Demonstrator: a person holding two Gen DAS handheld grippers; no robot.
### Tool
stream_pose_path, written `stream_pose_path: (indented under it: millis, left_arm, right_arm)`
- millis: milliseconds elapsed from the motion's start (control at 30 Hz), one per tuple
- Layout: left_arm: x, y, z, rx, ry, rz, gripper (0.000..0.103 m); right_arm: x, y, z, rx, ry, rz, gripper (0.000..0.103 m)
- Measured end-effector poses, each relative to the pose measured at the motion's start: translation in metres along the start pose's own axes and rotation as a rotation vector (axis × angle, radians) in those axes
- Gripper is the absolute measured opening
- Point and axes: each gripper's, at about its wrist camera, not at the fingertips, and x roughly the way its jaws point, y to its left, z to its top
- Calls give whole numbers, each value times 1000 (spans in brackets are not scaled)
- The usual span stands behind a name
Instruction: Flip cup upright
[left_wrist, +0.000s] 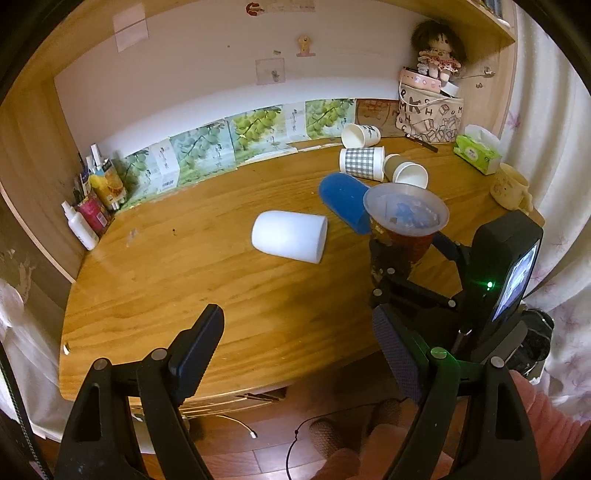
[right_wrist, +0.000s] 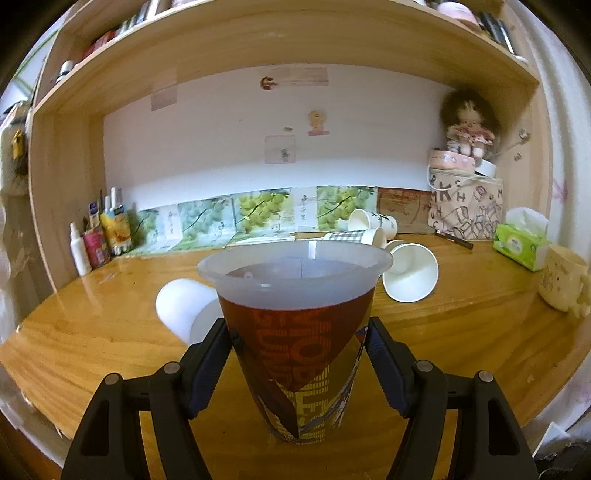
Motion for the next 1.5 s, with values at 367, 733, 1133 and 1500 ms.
stream_pose_path:
  millis: [367,733,1133,1500]
  left_arm:
    - [2,-7,3,-51,-9,13,85]
    - [-9,-21,7,-137,-8,95,85]
    - [-19,-58,8,-264,14,165,85]
    - [-64,-89,29,-321,-76,188,85]
  right_arm:
    - [-6,-8,-2,-46,53,65,74]
    - [-16,-18,-7,-120,159,131,81]
    - [-58,-56,-7,-226,372,174,87]
    - [-123,-110,64,-71,432,122,89]
